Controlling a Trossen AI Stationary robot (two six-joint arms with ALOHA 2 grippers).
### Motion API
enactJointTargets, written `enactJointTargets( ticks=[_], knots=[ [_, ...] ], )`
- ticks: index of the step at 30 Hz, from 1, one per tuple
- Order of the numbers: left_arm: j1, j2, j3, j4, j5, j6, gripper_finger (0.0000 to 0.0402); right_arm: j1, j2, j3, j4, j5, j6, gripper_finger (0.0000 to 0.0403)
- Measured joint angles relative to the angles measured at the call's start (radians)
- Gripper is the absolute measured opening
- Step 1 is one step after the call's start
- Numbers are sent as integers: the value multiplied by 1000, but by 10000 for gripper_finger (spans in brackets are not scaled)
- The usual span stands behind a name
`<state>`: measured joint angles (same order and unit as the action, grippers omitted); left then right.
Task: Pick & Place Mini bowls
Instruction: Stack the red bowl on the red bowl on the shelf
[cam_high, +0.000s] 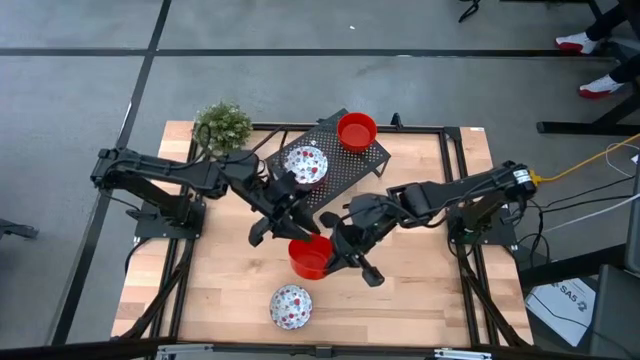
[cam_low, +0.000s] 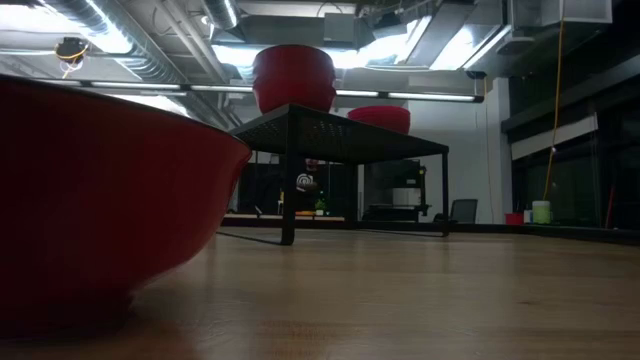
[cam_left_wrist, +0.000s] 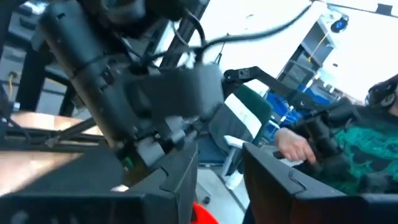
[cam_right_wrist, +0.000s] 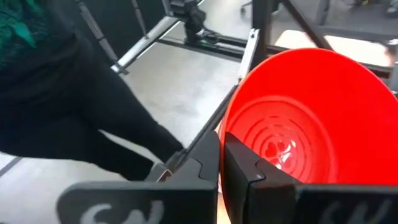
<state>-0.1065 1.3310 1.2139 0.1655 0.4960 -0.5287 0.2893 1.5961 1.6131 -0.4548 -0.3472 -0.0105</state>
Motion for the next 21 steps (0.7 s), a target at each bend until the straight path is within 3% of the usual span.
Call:
enactJointTargets(
  ticks=[11,21],
  knots=[
    [-64,-24,0,-15,-153,178,90,31,-65,0,-56,179,-24,6],
    [-93,-119,1,-257,-396,266,82,30,-103,1,-118,338,-27,6]
  ],
)
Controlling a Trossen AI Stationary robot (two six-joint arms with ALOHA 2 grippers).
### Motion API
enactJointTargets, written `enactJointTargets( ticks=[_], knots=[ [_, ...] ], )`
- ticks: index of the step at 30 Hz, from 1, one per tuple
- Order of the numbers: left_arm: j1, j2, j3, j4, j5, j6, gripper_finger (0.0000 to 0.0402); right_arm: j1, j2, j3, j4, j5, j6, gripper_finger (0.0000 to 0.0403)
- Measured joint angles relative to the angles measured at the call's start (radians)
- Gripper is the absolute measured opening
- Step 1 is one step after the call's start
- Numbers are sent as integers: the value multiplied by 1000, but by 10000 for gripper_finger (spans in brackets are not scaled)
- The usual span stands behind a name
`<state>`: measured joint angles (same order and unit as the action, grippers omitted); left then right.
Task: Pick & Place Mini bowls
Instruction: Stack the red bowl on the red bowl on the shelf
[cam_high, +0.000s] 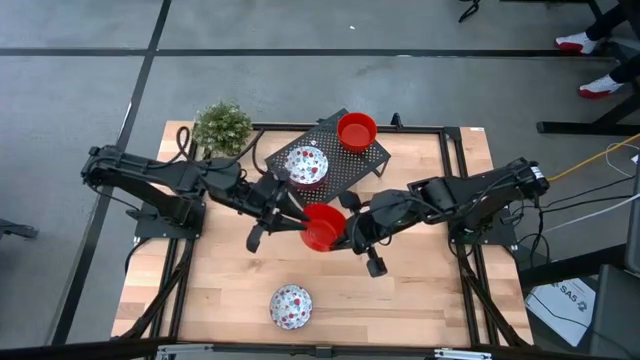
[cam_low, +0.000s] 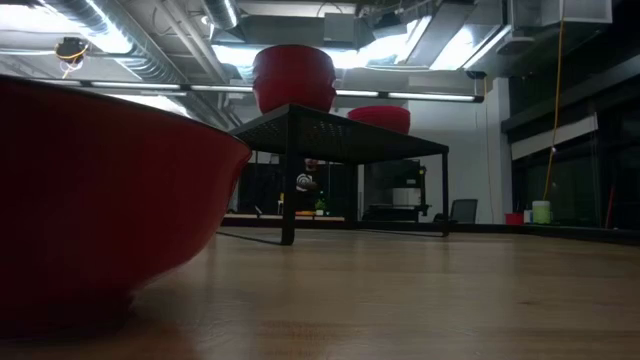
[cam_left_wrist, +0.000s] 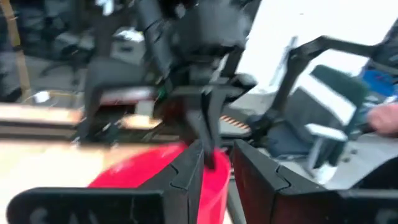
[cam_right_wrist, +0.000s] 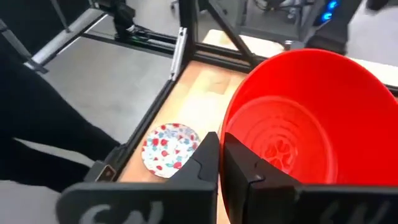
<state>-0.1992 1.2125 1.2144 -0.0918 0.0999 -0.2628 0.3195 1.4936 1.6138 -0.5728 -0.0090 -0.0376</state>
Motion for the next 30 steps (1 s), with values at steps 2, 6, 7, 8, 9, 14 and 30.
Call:
enactJointTargets(
  ticks=[2,6,7,8,9,14,30],
  knots=[
    [-6,-18,0,-54,-44,1,82,0,-6,0,0,27,-4,6],
    [-23,-48,0,-137,-117,0,82,0,-21,0,0,92,-23,6],
    [-28,-54,0,-163,-134,0,82,0,-24,0,0,115,-23,6],
    [-35,-59,0,-192,-147,0,82,0,-28,0,0,139,-24,6],
    [-42,-62,0,-209,-159,-1,82,0,-31,0,0,163,-25,6],
    [-79,-68,0,-292,-205,-4,82,0,-46,0,2,298,-44,6],
    [-160,-68,0,-511,-214,-173,81,-109,-50,0,-34,540,-24,6]
  ],
)
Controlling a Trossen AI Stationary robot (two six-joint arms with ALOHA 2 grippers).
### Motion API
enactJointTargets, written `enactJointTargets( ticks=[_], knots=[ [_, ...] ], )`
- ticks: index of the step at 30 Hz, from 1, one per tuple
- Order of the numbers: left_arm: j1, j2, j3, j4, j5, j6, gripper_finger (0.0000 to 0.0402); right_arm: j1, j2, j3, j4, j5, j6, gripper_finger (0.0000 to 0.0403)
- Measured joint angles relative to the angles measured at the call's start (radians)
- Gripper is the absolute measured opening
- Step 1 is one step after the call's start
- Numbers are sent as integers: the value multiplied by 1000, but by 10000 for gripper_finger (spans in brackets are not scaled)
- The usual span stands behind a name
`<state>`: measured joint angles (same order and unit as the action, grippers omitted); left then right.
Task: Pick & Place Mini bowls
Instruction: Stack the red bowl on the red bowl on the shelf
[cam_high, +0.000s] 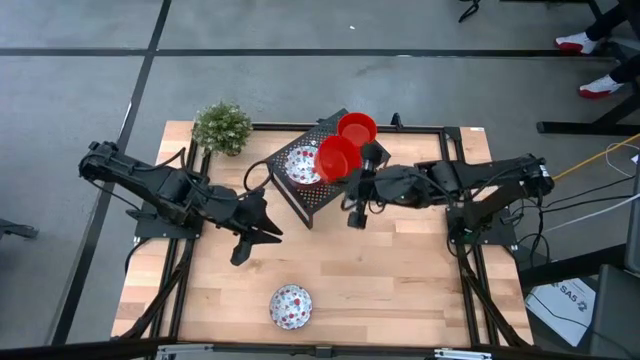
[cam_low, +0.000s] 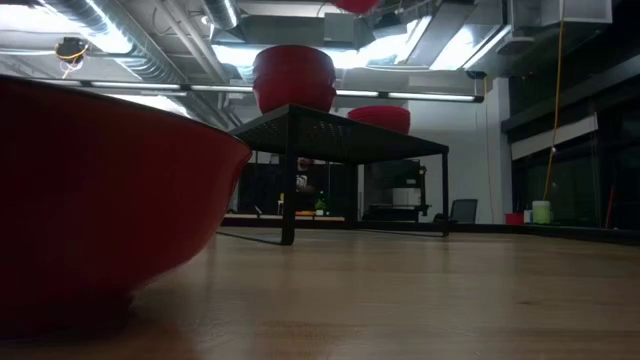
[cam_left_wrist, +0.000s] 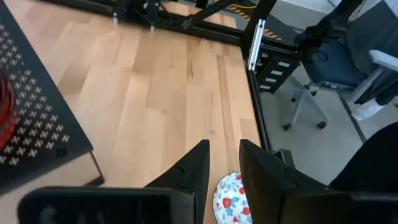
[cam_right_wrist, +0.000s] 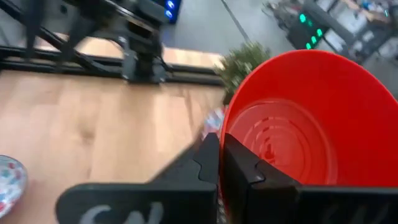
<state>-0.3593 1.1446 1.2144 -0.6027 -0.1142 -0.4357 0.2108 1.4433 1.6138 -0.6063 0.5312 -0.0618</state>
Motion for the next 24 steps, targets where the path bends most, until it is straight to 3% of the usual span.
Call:
enactJointTargets(
  ticks=[9,17,24],
  knots=[
    [-14,10,0,0,1,-38,81,-124,-29,0,-141,-7,88,9],
    [-12,43,-1,0,3,-190,81,-254,-29,0,-160,-82,80,9],
    [-12,68,-1,0,4,-197,81,-345,-28,0,-201,-89,77,8]
  ],
)
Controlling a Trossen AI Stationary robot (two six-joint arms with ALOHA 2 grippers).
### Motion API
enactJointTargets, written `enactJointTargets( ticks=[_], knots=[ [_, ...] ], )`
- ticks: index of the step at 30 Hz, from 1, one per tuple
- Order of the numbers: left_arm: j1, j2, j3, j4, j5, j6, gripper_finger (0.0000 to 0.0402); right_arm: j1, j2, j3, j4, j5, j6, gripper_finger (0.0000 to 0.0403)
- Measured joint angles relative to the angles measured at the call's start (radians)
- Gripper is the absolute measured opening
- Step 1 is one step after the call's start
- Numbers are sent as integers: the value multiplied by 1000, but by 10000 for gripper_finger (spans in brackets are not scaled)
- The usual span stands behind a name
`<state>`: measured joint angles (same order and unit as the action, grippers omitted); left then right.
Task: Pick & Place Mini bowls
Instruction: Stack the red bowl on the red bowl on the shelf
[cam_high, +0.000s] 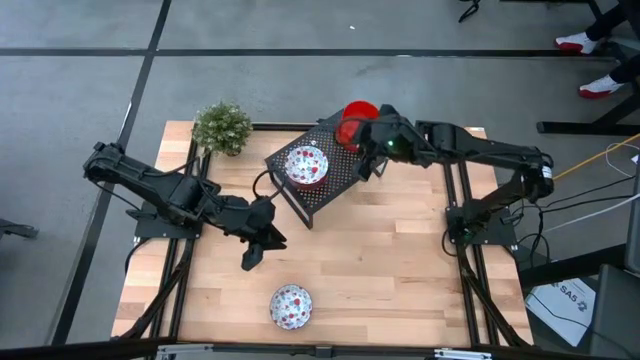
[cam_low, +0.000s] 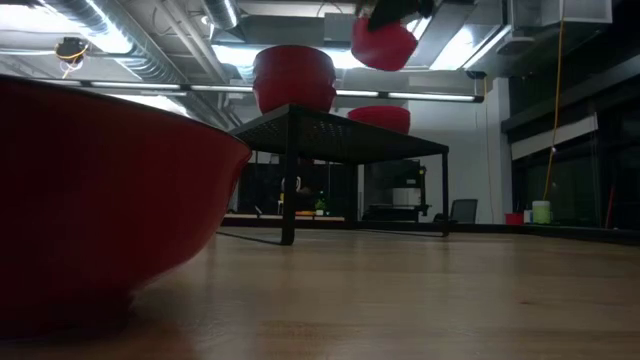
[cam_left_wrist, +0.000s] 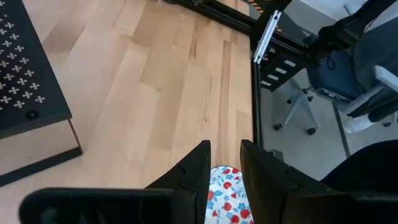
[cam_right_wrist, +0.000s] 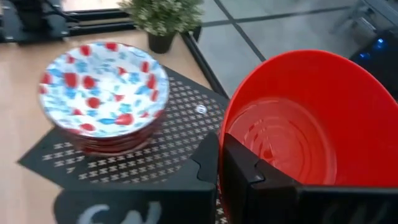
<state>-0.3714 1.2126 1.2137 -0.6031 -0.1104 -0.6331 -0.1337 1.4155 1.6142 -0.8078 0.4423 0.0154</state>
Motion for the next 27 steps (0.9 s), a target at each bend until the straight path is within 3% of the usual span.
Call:
enactJointTargets(
  ticks=[8,14,27],
  knots=[
    [9,0,0,1,-3,8,81,-85,17,0,-2,-4,37,8],
    [10,0,0,2,-36,18,82,-123,80,0,-6,-77,15,8],
    [23,0,0,1,-18,28,82,-170,182,0,-7,-79,14,8]
  ],
)
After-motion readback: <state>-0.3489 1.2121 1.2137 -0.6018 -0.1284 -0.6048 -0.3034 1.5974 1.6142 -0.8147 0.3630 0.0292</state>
